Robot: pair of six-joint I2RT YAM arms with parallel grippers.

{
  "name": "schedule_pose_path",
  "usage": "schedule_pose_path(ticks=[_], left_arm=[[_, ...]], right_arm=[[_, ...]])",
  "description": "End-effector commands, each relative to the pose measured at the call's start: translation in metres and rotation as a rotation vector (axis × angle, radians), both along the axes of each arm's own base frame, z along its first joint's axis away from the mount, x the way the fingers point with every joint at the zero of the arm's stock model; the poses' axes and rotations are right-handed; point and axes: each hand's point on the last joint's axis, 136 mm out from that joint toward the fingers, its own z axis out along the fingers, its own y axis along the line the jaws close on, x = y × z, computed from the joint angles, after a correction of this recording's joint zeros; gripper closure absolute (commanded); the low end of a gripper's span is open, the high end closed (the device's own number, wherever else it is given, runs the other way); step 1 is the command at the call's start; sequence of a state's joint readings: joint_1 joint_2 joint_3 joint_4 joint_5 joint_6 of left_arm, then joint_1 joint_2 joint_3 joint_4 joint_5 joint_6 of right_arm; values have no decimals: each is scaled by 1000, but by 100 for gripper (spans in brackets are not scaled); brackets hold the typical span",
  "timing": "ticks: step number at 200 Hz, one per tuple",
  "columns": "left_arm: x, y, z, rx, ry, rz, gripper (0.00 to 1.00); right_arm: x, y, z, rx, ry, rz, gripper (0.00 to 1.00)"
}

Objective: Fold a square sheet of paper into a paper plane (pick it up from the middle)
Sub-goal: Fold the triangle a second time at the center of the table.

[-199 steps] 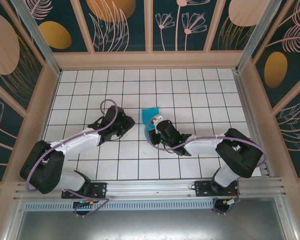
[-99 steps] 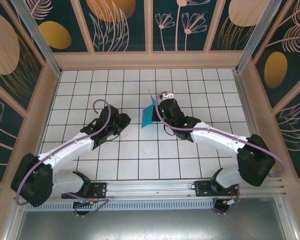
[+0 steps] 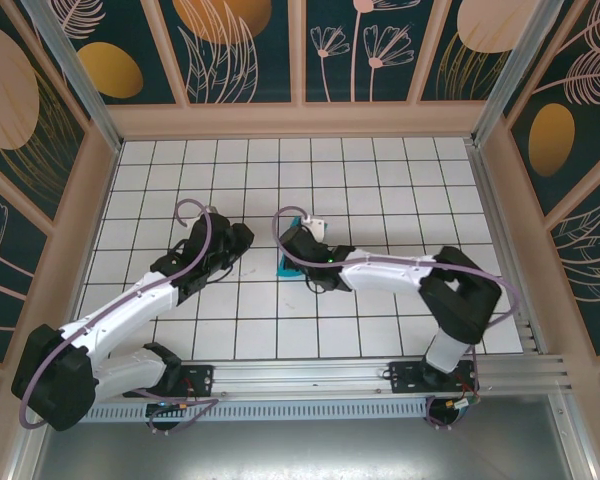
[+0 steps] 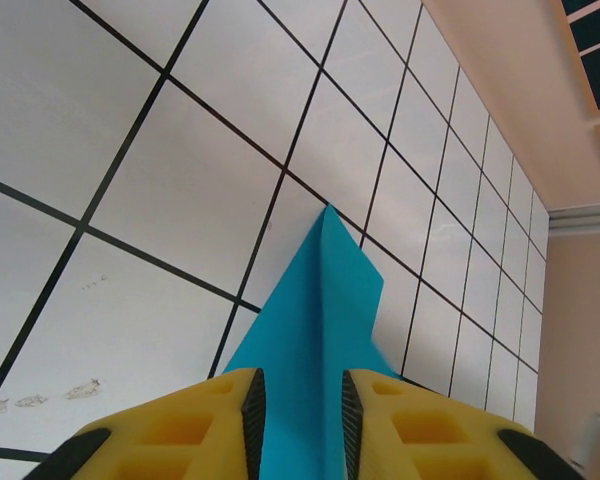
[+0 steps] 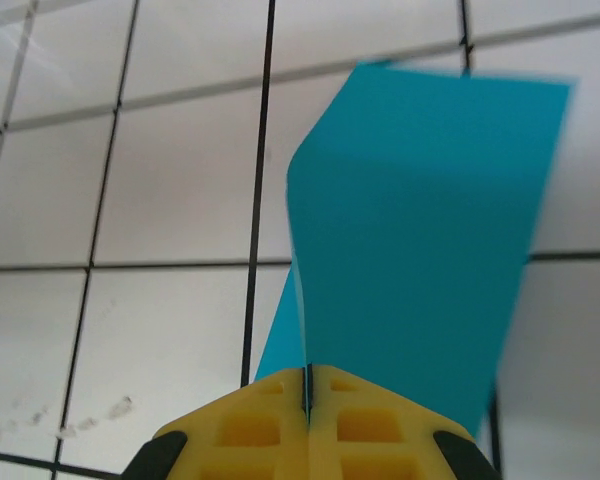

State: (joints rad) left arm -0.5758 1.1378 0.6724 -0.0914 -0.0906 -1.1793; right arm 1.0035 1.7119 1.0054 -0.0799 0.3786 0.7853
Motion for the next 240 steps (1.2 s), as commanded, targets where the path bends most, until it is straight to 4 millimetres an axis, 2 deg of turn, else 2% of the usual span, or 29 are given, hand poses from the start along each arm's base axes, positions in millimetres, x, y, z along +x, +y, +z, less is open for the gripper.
schedule_pose_path(ticks=[1,30,49,90,117,132,160,201,240], left_arm=[[-11,-2,-24,-16,57,-18,73],[-22,-17,-54,-116,151,-52,84],[-24,-32,-62,-177,171,-105,92],[-18,-53,-73,-188,207,-185,94],[-19,-61,-93,-184,268,-214,96],[-17,-65,-97,-190,273,-222,96],[-14,-64,-110,-155,292,-219,95],[-23,-57,-140,-107,362,-210,99],[-28,-48,-149,-57,380,-201,99]], right_arm=[[-6,28,2,78,51,39,100],[-12,32,-8,83,75,55,100],[-15,30,-12,87,82,58,100],[-17,32,-19,99,98,72,100],[-18,33,-21,102,104,75,100],[-19,33,-22,103,108,79,100],[-21,33,-26,97,121,90,100],[-28,26,-35,100,157,119,100],[-32,20,-40,206,223,173,100]])
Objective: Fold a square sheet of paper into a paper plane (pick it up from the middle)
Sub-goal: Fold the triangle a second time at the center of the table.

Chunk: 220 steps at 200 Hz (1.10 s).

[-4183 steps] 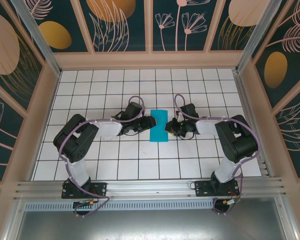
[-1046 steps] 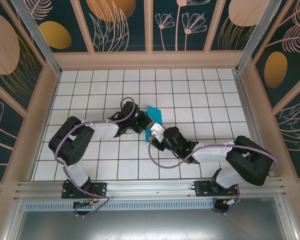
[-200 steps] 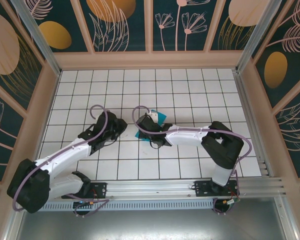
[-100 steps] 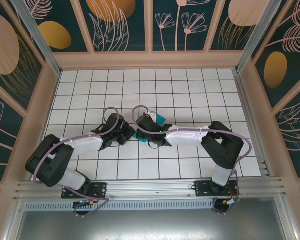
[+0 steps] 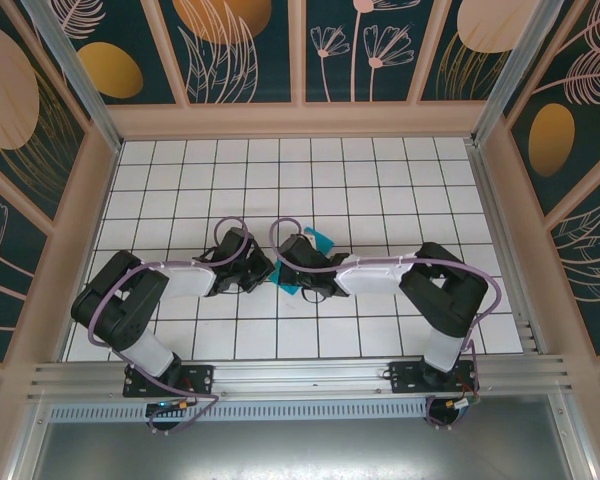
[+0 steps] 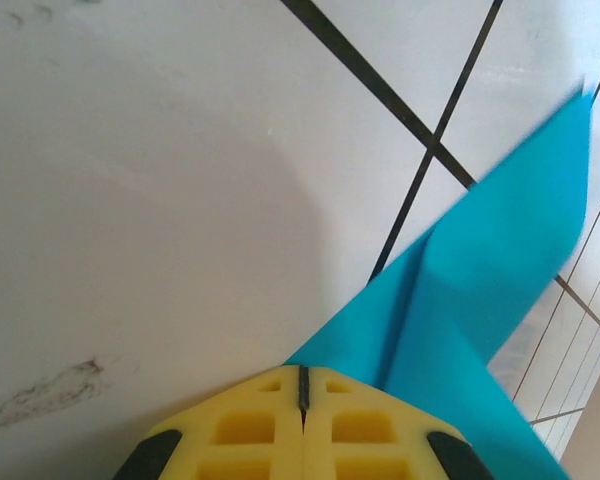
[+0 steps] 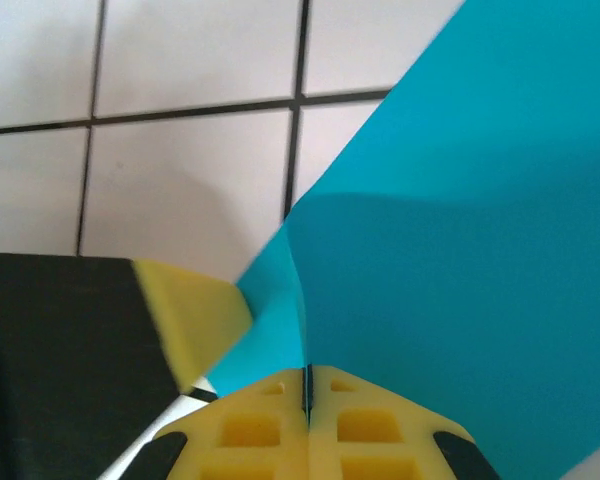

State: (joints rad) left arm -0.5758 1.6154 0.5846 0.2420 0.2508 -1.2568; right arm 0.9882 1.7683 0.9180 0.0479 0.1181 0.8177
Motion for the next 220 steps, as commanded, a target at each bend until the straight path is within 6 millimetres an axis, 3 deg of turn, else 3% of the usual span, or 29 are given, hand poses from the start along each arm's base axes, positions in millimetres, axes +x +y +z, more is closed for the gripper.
schedule_pose_path(ticks=[1,89,220], left_arm=[[-7,7,-13,58,16,-17,99],[-9,9,-20,92,30,-42,100],[-3,3,-2,88,-17,-94,96]], right_arm=[[-1,1,4,100,41,44,100],[-3,-15,11,233,40,140,100],[-1,-32,-19,101,90,84,99]])
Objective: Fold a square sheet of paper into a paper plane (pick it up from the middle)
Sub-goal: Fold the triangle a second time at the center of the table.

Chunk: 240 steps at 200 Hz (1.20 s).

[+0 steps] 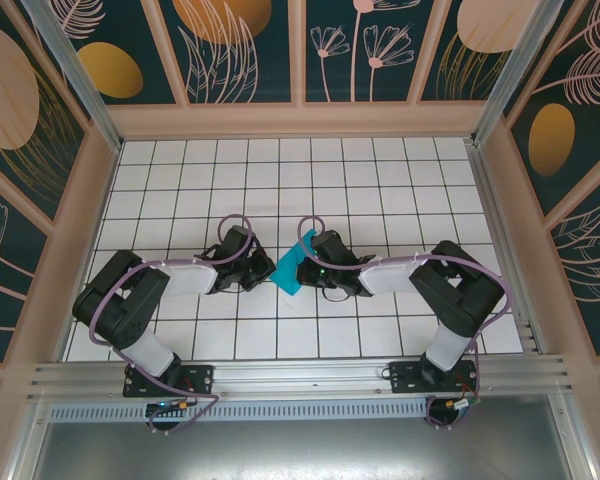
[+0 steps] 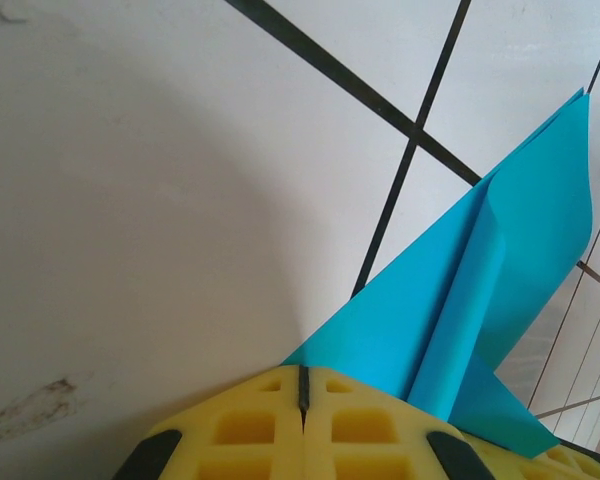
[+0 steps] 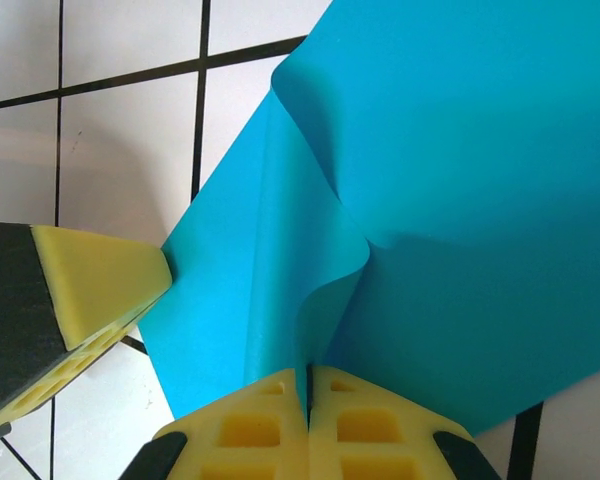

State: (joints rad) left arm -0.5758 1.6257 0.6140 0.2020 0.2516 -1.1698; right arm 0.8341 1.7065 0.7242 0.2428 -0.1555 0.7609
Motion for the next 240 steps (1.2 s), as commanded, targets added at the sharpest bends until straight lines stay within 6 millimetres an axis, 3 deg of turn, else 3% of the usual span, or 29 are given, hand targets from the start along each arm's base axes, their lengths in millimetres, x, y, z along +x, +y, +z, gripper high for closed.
schedule_pose_path(ticks=[1,96,130,194,240], left_arm=[[-5,4,-2,46,12,-27,96],[-5,-3,1,18,10,-51,95],[-5,-4,2,16,7,-53,94],[8,-6,37,16,-99,-63,84],[17,-4,48,11,-120,-17,88]], right_arm=[[0,-1,-6,-51,-8,18,99],[-1,8,-8,-43,6,35,94],[0,1,-18,-78,27,-1,94],[-3,-4,-31,-153,59,-17,94],[-2,7,-14,-103,-36,106,95]])
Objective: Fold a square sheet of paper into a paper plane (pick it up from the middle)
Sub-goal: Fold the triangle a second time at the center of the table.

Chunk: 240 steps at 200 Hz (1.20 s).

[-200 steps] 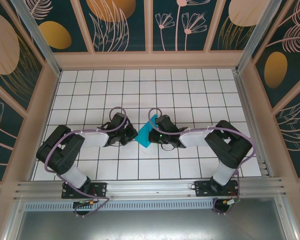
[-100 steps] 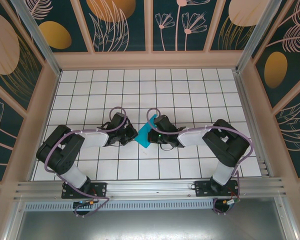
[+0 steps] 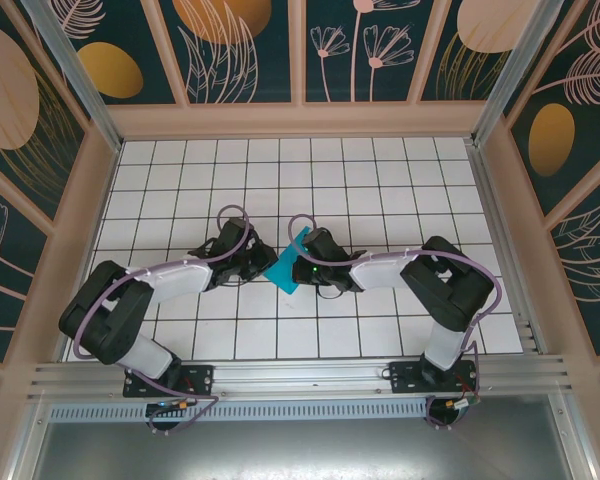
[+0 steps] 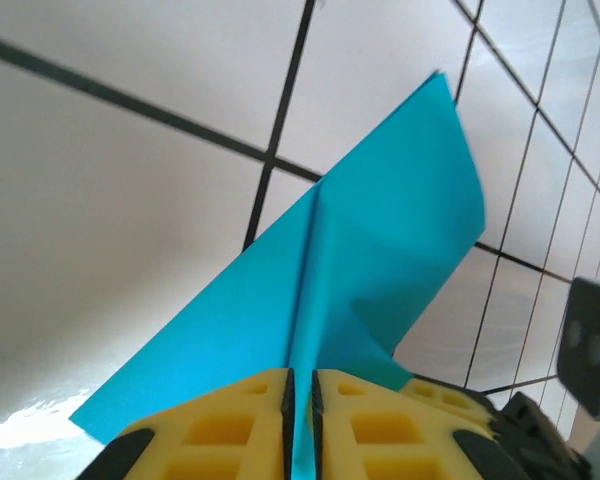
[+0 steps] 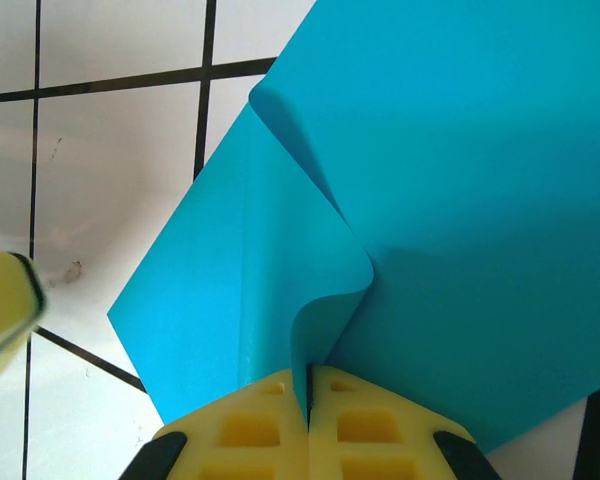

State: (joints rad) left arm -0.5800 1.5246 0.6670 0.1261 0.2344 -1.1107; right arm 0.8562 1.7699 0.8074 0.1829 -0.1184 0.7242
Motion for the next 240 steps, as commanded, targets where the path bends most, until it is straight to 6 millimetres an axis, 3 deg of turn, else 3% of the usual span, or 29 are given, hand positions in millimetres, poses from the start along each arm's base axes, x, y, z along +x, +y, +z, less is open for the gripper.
schedule_pose_path(ticks=[1,40,67,161,167,240], left_arm=[[6,2,7,17,-15,22,89],[20,-19,21,-77,-46,5,92],[29,-28,18,-84,-41,-12,93],[29,-38,-3,-100,-3,-42,94],[28,-39,-14,-94,19,-46,94],[23,-40,-41,-82,67,-67,93]], right_arm=[[-8,-3,-7,-44,-23,88,95],[-5,-13,-8,-90,-68,139,95],[-5,-14,-7,-64,-65,136,95],[-4,-16,-12,-67,-50,118,95],[-4,-16,-12,-68,-49,120,95],[-3,-17,-12,-70,-43,112,94]])
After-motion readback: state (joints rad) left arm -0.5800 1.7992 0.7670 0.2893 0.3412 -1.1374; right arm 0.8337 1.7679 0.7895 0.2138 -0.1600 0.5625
